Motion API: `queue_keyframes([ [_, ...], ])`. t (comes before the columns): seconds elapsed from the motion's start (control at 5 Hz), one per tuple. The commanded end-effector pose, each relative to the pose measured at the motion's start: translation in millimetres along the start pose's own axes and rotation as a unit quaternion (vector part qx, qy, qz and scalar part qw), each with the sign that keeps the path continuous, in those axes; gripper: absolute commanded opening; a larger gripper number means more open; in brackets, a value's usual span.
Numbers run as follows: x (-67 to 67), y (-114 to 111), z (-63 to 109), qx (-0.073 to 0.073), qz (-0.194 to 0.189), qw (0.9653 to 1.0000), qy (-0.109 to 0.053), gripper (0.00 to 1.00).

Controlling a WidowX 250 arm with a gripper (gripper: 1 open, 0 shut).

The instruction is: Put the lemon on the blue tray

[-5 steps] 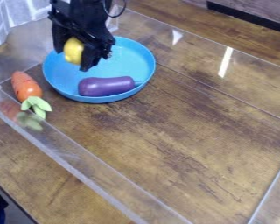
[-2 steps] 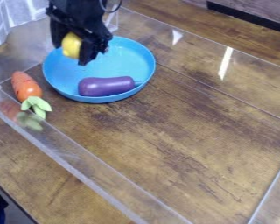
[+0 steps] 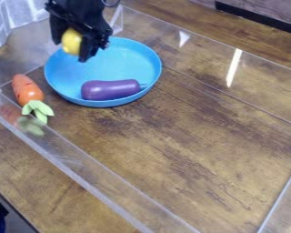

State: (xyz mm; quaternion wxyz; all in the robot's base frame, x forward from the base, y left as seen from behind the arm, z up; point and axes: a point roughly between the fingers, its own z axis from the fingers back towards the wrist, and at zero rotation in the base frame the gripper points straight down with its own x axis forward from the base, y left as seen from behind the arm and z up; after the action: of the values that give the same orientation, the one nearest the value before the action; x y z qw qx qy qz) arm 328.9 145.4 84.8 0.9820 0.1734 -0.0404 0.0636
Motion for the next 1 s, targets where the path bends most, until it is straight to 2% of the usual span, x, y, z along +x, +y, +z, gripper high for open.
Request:
queue_keyframes([
  [0.0,15.3,18.4,3.5,0.010,0.015,0.9994,-0.030,0.00],
  [0.2,26.0,12.4,3.4,0.004,0.004,0.9994,-0.033,1.00],
  [0.6,37.1,16.3,41.0,-0.014,0.011,0.9989,-0.043,1.00],
  [0.8,39.6,22.8,53.2,-0.027,0.014,0.9985,-0.045,1.00],
])
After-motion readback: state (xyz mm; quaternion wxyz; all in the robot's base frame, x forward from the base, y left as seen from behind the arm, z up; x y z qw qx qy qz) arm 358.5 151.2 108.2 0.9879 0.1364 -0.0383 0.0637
